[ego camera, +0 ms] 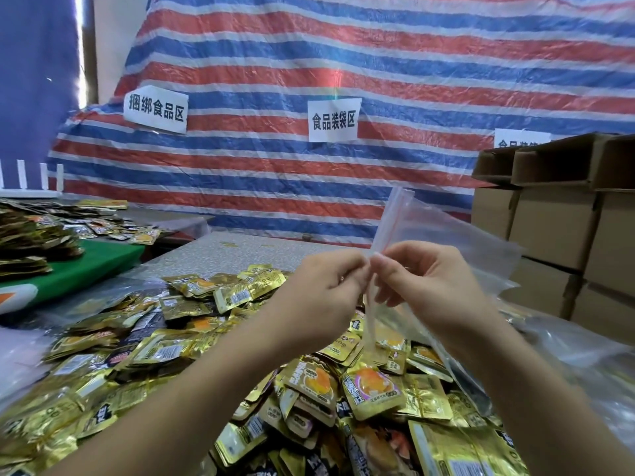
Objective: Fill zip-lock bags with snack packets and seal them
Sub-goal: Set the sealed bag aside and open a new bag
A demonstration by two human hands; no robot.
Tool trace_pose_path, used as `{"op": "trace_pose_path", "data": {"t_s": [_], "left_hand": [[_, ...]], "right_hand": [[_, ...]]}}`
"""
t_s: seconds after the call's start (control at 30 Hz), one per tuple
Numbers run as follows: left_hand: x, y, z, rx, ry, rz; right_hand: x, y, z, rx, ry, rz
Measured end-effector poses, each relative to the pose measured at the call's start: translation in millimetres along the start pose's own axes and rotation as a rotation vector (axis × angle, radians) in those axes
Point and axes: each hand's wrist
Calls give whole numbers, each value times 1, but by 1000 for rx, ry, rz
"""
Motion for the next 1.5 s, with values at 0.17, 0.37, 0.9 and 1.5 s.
{"op": "trace_pose_path", "data": {"t_s": [0.17, 0.37, 0.9, 1.5], "left_hand": [[-20, 9, -9, -250, -164, 219], [-24, 9, -20, -259, 213, 333], [0, -14, 20, 9, 833, -27], [-43, 9, -14, -3, 580, 480]], "right_hand": [[-15, 6, 11, 201, -42, 277], [-18, 7, 9, 193, -347, 269], [-6, 5, 15, 221, -274, 270], [18, -10, 76, 579, -931, -594]]}}
Point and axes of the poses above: each hand's wrist, its own y-axis towards the middle knuckle, its own x-axis out of the palm, z = x × y, and after that the axes turned 5 degrees about -x, right-handed
